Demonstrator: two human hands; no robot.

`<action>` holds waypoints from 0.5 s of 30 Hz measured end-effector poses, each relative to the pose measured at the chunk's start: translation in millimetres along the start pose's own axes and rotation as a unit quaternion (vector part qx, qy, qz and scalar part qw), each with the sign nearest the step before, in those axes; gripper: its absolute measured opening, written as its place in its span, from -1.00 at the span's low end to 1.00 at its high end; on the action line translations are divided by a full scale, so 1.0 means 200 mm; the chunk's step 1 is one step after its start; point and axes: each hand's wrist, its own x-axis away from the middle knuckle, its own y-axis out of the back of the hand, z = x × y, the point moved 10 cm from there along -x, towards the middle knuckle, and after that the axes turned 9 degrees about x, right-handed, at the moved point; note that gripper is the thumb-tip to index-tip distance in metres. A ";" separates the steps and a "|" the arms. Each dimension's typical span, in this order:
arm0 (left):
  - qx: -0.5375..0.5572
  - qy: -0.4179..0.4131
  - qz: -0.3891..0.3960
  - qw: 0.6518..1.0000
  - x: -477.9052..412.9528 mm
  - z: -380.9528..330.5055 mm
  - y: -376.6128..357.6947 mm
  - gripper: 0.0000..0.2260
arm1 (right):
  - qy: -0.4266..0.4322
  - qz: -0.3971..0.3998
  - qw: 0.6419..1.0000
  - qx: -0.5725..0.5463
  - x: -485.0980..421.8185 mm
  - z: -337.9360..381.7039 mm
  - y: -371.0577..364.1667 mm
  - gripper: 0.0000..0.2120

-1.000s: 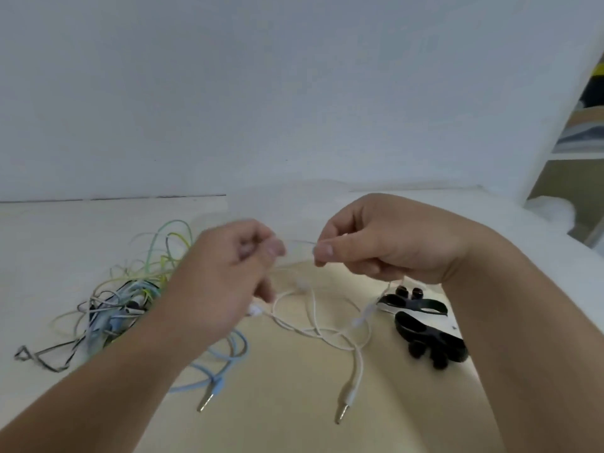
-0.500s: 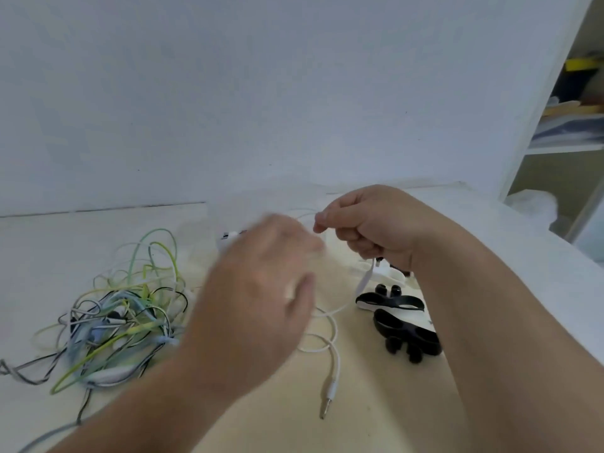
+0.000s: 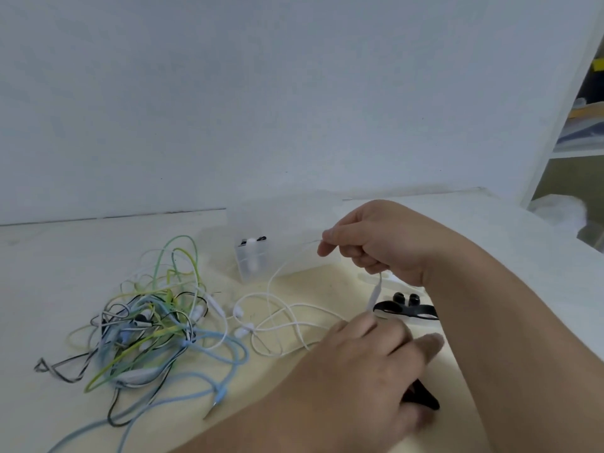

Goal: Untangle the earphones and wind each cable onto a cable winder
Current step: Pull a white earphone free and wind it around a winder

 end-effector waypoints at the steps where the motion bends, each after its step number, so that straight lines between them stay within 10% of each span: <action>1: 0.002 -0.014 -0.013 1.000 0.00 -0.01 0.02 -0.58 | 0.001 0.000 1.000 0.000 0.00 0.00 0.00 -0.76; 7: 0.201 0.023 -0.171 0.964 0.05 0.08 0.39 -0.71 | 0.033 0.004 0.999 -0.028 0.01 0.05 -0.02 -0.81; 15: 0.491 0.292 -0.467 0.675 0.40 0.77 0.75 -0.85 | 0.083 -0.009 0.994 0.073 0.05 0.16 -0.09 -0.82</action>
